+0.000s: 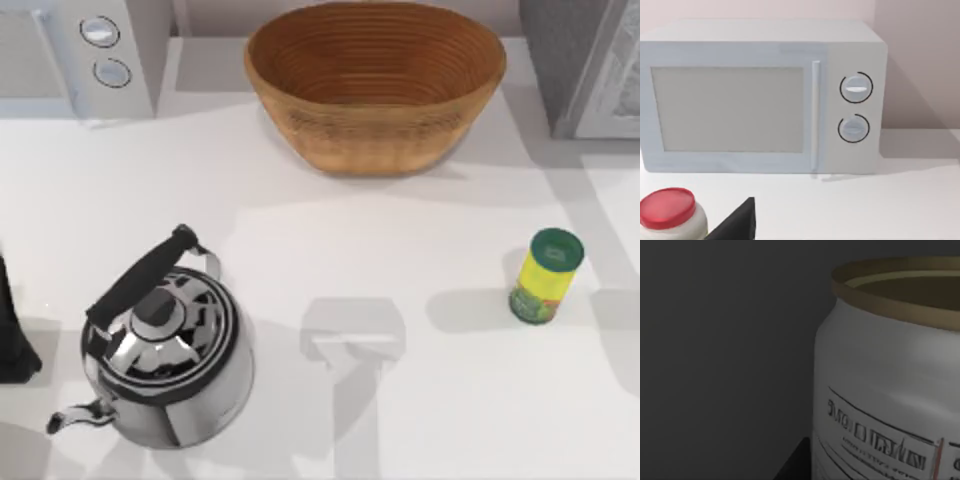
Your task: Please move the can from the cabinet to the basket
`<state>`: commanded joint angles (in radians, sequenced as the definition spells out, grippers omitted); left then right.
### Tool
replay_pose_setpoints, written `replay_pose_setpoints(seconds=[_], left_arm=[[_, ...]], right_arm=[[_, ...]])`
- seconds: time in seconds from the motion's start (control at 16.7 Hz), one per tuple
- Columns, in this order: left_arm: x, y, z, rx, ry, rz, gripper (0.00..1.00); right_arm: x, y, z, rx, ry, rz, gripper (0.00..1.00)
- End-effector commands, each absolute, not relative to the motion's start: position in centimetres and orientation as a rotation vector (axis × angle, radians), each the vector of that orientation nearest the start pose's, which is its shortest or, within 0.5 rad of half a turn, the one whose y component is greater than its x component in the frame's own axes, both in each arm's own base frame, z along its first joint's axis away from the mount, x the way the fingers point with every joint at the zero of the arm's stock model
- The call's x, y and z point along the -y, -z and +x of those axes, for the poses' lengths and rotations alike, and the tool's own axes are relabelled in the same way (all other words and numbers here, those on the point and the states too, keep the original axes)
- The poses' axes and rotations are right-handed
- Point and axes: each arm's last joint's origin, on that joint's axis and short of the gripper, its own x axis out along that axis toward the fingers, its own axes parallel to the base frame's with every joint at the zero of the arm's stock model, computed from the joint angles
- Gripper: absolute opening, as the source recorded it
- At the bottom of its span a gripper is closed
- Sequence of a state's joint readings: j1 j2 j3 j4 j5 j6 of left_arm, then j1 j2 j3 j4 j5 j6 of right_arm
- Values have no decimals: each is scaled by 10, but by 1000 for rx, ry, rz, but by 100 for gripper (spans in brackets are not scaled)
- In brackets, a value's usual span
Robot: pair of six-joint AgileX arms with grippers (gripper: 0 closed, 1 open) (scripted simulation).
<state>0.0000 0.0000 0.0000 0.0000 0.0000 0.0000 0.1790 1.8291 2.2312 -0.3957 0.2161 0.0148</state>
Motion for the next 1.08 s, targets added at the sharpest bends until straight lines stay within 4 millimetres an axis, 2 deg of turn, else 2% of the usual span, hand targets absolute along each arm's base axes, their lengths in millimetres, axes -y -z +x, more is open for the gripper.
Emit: replay_pose_setpoints(seconds=[0.36, 0.96, 1.08], left_arm=[[1, -160, 106, 0, 0, 0, 100], [1, -160, 106, 0, 0, 0, 100], [1, -160, 106, 0, 0, 0, 100]], right_arm=[[-71, -507, 387, 9, 17, 1, 2], [-72, -508, 385, 10, 14, 2, 0], [-76, -516, 370, 9, 10, 3, 0]])
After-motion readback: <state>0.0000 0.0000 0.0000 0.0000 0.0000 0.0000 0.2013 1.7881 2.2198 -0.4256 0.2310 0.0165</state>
